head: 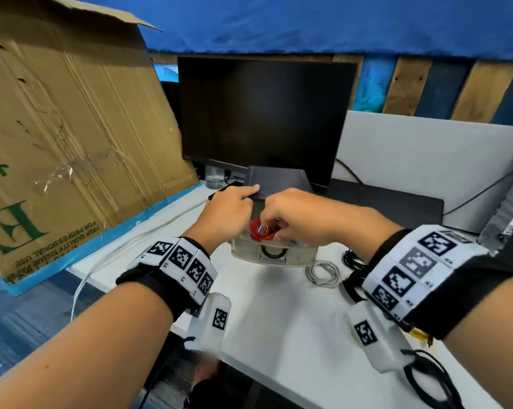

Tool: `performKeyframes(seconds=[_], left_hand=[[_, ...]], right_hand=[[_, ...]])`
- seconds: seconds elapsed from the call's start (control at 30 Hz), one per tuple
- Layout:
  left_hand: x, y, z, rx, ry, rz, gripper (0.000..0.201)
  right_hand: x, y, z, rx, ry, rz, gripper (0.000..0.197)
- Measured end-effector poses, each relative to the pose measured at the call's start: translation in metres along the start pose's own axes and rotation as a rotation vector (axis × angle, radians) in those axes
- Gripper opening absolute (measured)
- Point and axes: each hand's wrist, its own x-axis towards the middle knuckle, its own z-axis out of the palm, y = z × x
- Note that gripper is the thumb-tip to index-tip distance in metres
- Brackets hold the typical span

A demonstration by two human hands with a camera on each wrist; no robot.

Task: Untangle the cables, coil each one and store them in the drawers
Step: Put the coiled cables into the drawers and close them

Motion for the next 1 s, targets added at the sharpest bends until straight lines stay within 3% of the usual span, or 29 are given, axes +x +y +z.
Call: performKeyframes(seconds=[0.1,0.23,0.3,0.4,0.47,0.53,0.6,0.67,0.73,0.83,1.0], left_hand=[[-0.002,0.000,0.000,-0.022,-0.011,-0.007,0.053],[-0.002,-0.002,0.002,-0.013,-0.005,-0.005,0.052],[0.000,-0.003,0.003,0.007,0.001,0.009,0.052],[0.000,-0.004,0.005,0.017,0.020,0.003,0.051],[0.001,-0.004,0.006,0.010,0.023,-0.005,0.050],[0.001,-0.004,0.007,0.016,0.026,-0.014,0.050],[0.001,-0.004,0.008,0.022,0.030,-0.021,0.050],[0.001,-0.005,0.009,0.022,0.032,-0.026,0.050],[0.001,-0.005,0.010,0.021,0.035,-0.028,0.050],[0.001,-0.005,0.010,0.031,0.048,-0.021,0.052],[0.001,-0.004,0.010,0.027,0.040,-0.016,0.051]], right_hand=[[0.013,-0.002,0.009,-0.016,0.066,0.051,0.024],[0.018,0.004,0.013,0.082,0.141,0.068,0.006],[0.012,0.011,0.009,0.172,0.217,0.109,0.007],[-0.003,0.029,0.000,0.272,0.442,0.268,0.017],[-0.018,0.047,-0.002,0.281,0.508,0.420,0.021],[-0.031,0.063,0.001,0.243,0.391,0.538,0.023],[-0.039,0.073,0.010,0.214,0.096,0.602,0.017],[-0.042,0.069,0.025,0.186,-0.215,0.594,0.006],[-0.041,0.064,0.047,0.137,-0.366,0.539,0.022],[-0.035,0.057,0.077,0.093,-0.392,0.539,0.036],[-0.028,0.058,0.097,-0.006,-0.352,0.507,0.018]])
